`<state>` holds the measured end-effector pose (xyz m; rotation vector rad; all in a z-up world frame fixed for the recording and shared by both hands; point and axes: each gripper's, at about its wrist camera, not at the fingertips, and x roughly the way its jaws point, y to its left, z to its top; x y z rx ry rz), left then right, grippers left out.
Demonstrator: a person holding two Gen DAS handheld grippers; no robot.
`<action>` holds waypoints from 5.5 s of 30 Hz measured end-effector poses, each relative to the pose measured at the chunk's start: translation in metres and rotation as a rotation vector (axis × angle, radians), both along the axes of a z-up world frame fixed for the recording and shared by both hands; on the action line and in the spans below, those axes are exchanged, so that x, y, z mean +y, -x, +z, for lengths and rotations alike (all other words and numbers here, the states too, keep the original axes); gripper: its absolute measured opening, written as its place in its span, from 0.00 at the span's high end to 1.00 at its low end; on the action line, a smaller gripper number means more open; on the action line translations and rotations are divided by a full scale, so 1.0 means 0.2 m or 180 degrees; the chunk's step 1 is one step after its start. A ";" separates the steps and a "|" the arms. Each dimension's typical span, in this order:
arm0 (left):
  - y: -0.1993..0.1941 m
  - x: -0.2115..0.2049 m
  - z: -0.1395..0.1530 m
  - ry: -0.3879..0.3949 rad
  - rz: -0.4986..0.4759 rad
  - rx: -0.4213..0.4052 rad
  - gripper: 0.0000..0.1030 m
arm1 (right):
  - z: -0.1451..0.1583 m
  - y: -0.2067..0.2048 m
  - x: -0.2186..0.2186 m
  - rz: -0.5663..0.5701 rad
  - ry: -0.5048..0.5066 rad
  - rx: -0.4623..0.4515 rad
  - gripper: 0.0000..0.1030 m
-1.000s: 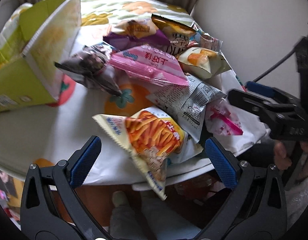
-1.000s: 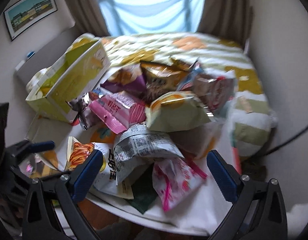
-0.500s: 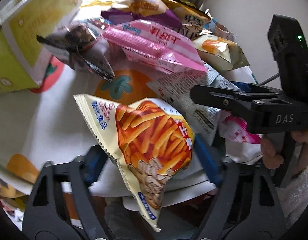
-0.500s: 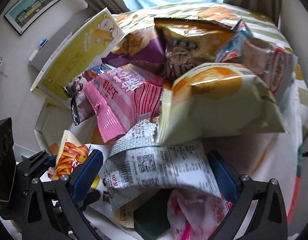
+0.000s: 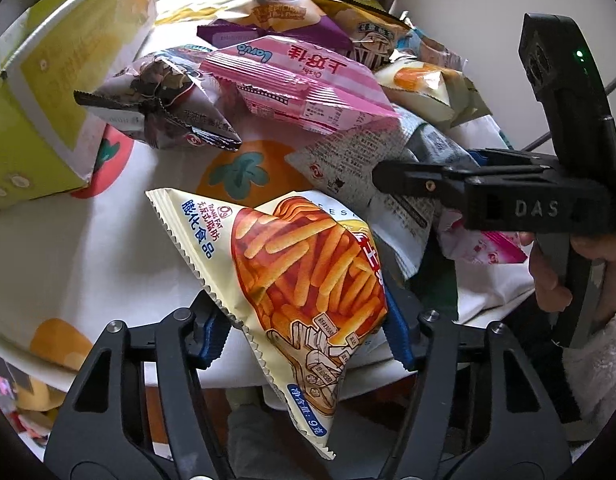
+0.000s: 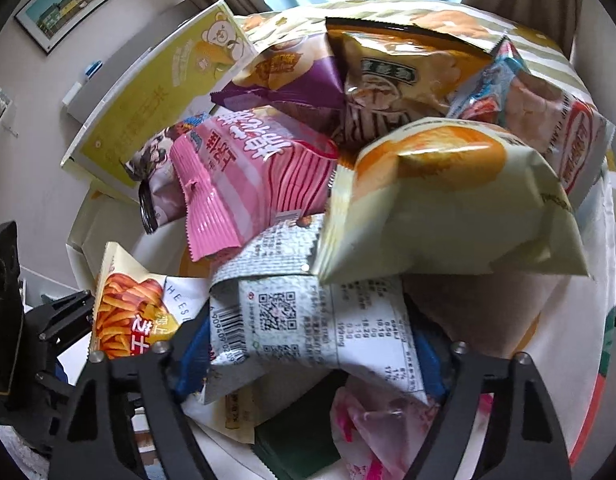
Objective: Organize snacks
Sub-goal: 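Carry both bags over the cardboard box and open both tools to drop them, then move both tools back over the snack pile, then grasp the pink marshmallow bag with the left tool while the right tool grasps the pink milk-candy bag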
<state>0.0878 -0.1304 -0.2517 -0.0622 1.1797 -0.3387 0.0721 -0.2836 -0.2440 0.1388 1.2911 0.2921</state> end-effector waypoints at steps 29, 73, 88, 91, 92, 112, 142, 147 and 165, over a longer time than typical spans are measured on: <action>-0.01 0.57 0.86 0.0029 0.0473 -0.0963 0.41 | 0.89 -0.09 0.31 0.0178 0.0095 -0.0996 0.36; -1.18 1.64 0.69 -0.0541 0.0400 -0.0725 0.01 | 0.46 -1.11 1.20 -0.0267 0.0513 -0.0695 0.33; -1.05 1.79 0.66 -0.0518 0.0688 -0.0656 0.02 | 0.30 -1.18 1.34 0.0172 0.0520 -0.0471 0.00; -1.00 1.80 0.66 -0.0524 0.0694 -0.0647 0.02 | 0.28 -1.12 1.35 0.0199 0.0481 -0.0411 0.00; -0.99 1.80 0.67 -0.0514 0.0694 -0.0643 0.02 | 0.28 -1.10 1.36 0.0210 0.0500 -0.0402 0.00; -0.65 1.27 1.04 -0.0449 0.0168 -0.1438 0.01 | 0.83 -0.49 1.06 -0.0492 0.1131 -0.1168 0.00; -0.52 -0.29 0.33 -0.0954 -0.1549 -0.0296 0.01 | 0.37 0.58 -0.17 -0.1852 0.0777 -0.0187 0.00; -0.61 -0.30 0.19 -0.1053 -0.1666 -0.0095 0.02 | 0.22 0.56 -0.20 -0.1976 0.0666 -0.0047 0.00; -0.68 -0.35 -0.01 -0.0954 -0.1982 0.0310 0.32 | -0.02 0.43 -0.23 -0.2138 0.0623 0.0161 0.00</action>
